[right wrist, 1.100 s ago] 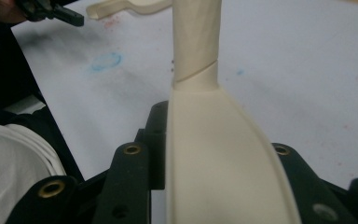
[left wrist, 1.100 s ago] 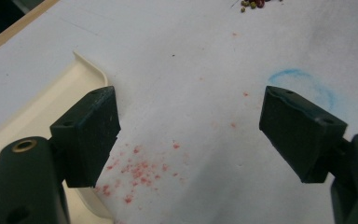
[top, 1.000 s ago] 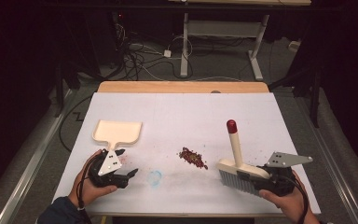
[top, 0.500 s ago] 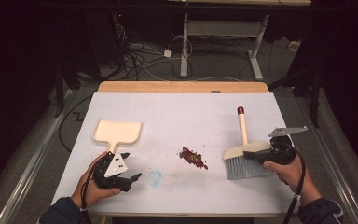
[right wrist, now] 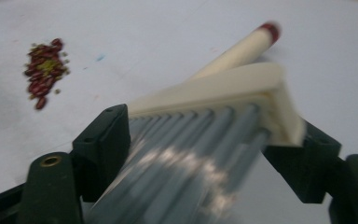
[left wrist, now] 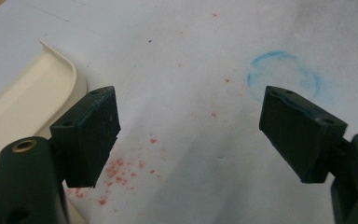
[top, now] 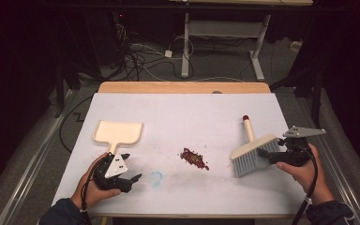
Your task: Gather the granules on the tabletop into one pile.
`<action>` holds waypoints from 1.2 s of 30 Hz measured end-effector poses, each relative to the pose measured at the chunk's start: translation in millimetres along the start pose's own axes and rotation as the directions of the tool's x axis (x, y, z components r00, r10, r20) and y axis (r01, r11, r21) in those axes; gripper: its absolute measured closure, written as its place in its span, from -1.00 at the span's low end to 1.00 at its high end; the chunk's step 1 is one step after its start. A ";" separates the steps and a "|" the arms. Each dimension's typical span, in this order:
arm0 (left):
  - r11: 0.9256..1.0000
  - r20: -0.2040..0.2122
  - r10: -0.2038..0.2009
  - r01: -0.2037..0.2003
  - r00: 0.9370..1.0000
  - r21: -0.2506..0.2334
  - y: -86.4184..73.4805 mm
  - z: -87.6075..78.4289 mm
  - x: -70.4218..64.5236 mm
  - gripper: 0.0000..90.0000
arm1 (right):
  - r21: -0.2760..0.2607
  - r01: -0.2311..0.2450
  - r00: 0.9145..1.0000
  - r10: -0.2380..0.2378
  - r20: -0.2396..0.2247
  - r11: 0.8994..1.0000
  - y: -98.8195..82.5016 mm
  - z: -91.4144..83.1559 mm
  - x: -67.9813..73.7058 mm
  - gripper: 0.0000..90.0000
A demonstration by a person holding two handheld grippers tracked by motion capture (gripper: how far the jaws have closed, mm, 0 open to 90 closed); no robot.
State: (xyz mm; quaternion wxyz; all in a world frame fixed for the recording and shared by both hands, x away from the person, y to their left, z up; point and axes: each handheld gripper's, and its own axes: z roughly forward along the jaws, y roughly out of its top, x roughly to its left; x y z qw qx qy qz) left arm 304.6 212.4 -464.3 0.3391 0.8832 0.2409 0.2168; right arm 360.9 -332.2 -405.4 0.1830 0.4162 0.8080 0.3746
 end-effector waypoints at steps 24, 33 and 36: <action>0.999 -0.042 -0.017 0.016 0.999 -0.042 5.1 -3.3 1.6 -0.57 | -0.286 0.208 0.973 -0.169 0.156 0.935 1.7 -11.3 61.3 -0.43; 0.999 -0.067 -0.013 0.010 0.998 -0.047 3.3 -5.4 -3.6 -0.59 | -0.280 0.255 0.965 -0.228 0.128 0.925 -27.6 11.0 102.3 -0.48; 0.999 -0.065 -0.010 0.007 0.998 -0.050 3.3 -5.8 -4.1 -0.59 | -0.284 0.277 0.958 -0.241 0.153 0.918 -25.9 8.9 107.5 -0.48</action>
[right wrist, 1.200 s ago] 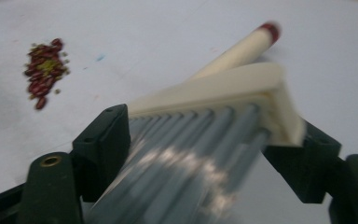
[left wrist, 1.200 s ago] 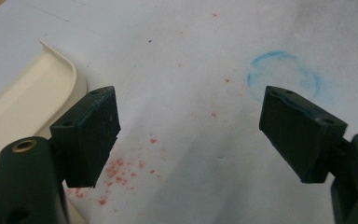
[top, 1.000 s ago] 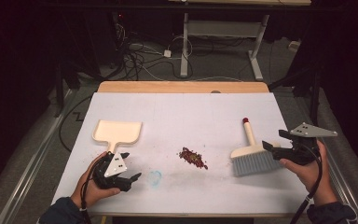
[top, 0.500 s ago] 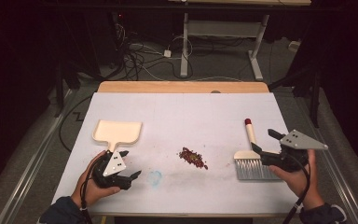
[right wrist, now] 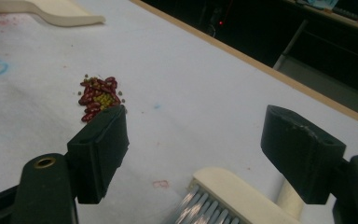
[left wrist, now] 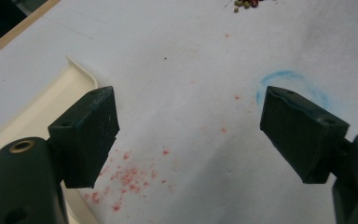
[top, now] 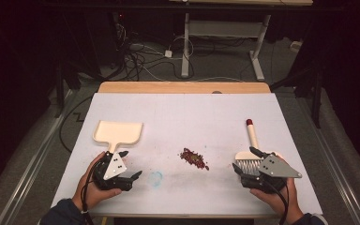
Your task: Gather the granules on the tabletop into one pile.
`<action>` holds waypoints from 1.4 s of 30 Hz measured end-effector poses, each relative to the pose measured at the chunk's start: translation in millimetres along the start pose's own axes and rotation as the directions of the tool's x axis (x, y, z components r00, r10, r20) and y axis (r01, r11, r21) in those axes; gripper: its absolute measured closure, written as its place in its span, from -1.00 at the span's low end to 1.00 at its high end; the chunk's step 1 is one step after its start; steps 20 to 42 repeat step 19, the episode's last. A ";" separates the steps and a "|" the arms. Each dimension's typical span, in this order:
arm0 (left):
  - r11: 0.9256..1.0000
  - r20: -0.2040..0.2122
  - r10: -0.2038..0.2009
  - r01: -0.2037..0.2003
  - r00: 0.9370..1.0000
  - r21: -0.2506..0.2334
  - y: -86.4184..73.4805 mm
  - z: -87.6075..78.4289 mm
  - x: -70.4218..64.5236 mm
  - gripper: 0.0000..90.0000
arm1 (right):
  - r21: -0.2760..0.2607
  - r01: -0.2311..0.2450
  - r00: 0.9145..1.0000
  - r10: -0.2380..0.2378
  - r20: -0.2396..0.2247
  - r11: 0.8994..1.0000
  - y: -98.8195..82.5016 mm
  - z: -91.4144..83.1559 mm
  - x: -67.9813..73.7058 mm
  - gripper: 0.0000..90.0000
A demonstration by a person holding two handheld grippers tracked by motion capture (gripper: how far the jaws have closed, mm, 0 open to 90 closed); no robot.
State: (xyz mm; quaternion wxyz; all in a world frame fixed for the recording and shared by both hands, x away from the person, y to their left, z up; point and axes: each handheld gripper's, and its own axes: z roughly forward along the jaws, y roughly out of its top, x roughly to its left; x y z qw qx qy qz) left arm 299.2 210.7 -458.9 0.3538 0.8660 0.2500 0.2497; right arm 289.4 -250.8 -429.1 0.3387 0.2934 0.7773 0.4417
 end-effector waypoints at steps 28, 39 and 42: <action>1.000 0.000 0.001 -0.001 1.000 0.010 2.1 4.8 2.4 -0.59 | -0.009 0.019 1.000 -0.019 0.016 1.000 0.9 -2.3 -2.0 -0.49; 1.000 0.000 0.001 -0.001 1.000 0.010 2.1 4.8 2.4 -0.59 | -0.009 0.019 1.000 -0.019 0.016 1.000 0.9 -2.3 -2.0 -0.49; 1.000 0.000 0.001 -0.001 1.000 0.010 2.1 4.8 2.4 -0.59 | -0.009 0.019 1.000 -0.019 0.016 1.000 0.9 -2.3 -2.0 -0.49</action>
